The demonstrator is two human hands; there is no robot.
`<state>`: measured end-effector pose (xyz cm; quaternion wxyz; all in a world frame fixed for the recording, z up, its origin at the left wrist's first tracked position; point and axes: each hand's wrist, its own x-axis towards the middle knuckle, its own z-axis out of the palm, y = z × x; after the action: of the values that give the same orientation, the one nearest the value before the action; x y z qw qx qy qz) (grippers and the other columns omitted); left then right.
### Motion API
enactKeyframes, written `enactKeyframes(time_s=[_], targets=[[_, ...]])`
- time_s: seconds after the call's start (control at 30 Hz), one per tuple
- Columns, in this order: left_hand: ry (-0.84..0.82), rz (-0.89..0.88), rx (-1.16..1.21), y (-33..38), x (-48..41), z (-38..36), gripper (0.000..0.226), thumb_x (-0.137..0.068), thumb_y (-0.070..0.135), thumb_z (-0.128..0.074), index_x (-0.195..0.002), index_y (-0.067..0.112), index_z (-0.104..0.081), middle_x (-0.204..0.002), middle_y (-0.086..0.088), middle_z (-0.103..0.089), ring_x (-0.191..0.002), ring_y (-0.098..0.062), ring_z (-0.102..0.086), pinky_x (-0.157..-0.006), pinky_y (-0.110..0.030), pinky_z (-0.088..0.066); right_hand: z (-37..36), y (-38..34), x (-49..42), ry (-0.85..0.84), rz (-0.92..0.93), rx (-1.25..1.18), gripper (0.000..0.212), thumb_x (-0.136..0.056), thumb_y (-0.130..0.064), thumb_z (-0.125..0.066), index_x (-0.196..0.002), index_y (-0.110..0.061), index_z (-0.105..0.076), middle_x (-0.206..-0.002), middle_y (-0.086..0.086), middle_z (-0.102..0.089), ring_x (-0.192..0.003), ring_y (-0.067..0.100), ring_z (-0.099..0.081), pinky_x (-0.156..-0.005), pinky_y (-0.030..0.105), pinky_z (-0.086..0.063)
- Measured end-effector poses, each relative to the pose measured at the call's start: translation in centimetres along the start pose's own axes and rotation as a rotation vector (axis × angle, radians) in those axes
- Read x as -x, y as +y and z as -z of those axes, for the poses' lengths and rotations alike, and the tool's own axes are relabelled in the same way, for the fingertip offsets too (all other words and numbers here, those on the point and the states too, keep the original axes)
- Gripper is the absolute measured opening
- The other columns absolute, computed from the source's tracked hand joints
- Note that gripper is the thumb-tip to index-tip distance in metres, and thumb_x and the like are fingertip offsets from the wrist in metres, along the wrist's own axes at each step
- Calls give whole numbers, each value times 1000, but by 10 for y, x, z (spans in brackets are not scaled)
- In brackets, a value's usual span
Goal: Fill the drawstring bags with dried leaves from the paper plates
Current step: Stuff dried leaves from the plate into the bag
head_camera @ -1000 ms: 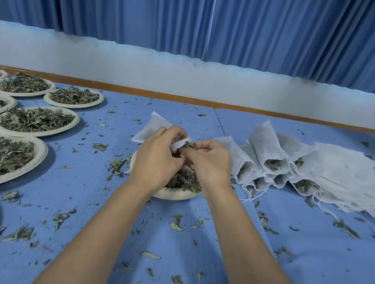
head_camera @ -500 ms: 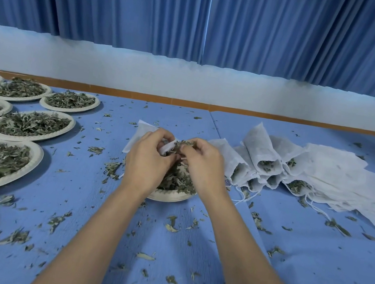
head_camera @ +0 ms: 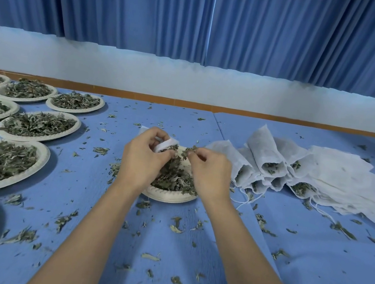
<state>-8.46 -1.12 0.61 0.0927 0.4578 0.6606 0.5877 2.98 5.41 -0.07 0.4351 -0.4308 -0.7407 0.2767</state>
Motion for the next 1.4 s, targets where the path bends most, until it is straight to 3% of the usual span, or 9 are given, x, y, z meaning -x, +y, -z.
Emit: enactKeyframes(time_s=[0.13, 0.23, 0.37, 0.53, 0.63, 0.73, 0.97, 1.17, 1.4], targets=[[-32, -14, 54, 5, -1, 0, 27, -81, 11, -74, -76, 32, -57, -63, 12, -53, -49, 0, -47, -46, -10, -36, -3, -2, 2, -211, 51, 378, 33, -91, -1, -48, -112, -15, -70, -97, 12, -70, -102, 29, -55, -75, 33, -49], [-88, 10, 103, 6, -1, -1, 28, -80, 9, -74, -77, 31, -58, -65, 8, -55, -53, -4, -48, -51, -16, -42, 4, -6, -1, -210, 4, 77, 49, -87, 6, -44, -128, -15, -60, -114, 8, -67, -106, 23, -59, -82, 29, -49], [-120, 53, 179, 8, 0, 1, 24, -78, 5, -74, -80, 25, -61, -61, 9, -55, -53, -3, -51, -52, -15, -44, 10, -9, -5, -171, -71, -209, 24, -89, -10, -57, -107, -16, -72, -78, -12, -66, -62, -4, -56, -62, 14, -44], [-145, 67, 211, 10, 1, 1, 24, -76, 4, -76, -80, 23, -62, -63, 5, -54, -53, -3, -51, -50, -12, -42, 13, -7, -6, -116, -52, -232, 15, -91, -15, -60, -96, -11, -74, -70, -11, -64, -68, 4, -60, -75, 26, -52], [-76, 90, 220, 9, -1, -3, 26, -77, 6, -75, -77, 27, -61, -64, 6, -53, -52, -4, -50, -49, -15, -42, 11, -9, -5, -58, -5, -175, 13, -91, -17, -60, -86, -17, -71, -66, -12, -62, -59, -4, -56, -57, 8, -42], [23, 115, 199, 6, -4, -6, 27, -79, 8, -73, -75, 31, -58, -65, 6, -55, -53, -8, -50, -49, -20, -42, 8, -12, 0, -31, 36, -145, 16, -90, -17, -61, -74, -21, -64, -61, -14, -57, -55, -3, -51, -53, 10, -37], [178, 99, 75, 1, -2, -10, 25, -84, 2, -60, -75, 25, -54, -58, 3, -49, -38, -4, -38, -35, -13, -26, 9, -13, 6, -212, 78, -247, 13, -87, -12, -65, -74, -13, -64, -53, -15, -48, -52, 0, -41, -52, 13, -30], [296, 25, -72, 2, 4, -16, 21, -82, -3, -51, -81, 17, -54, -67, -2, -54, -53, -15, -42, -46, -23, -31, 7, -14, 7, -250, 63, -269, 14, -87, -13, -64, -73, -16, -65, -57, -14, -52, -54, 0, -43, -54, 13, -32], [31, 39, 46, 9, -3, -10, 21, -84, 9, -61, -79, 28, -53, -70, 3, -51, -50, -3, -43, -45, -14, -34, 2, -12, 1, -111, -158, -462, 22, -96, -11, -52, -77, -20, -59, -73, 1, -61, -60, 17, -64, -61, 30, -56]])
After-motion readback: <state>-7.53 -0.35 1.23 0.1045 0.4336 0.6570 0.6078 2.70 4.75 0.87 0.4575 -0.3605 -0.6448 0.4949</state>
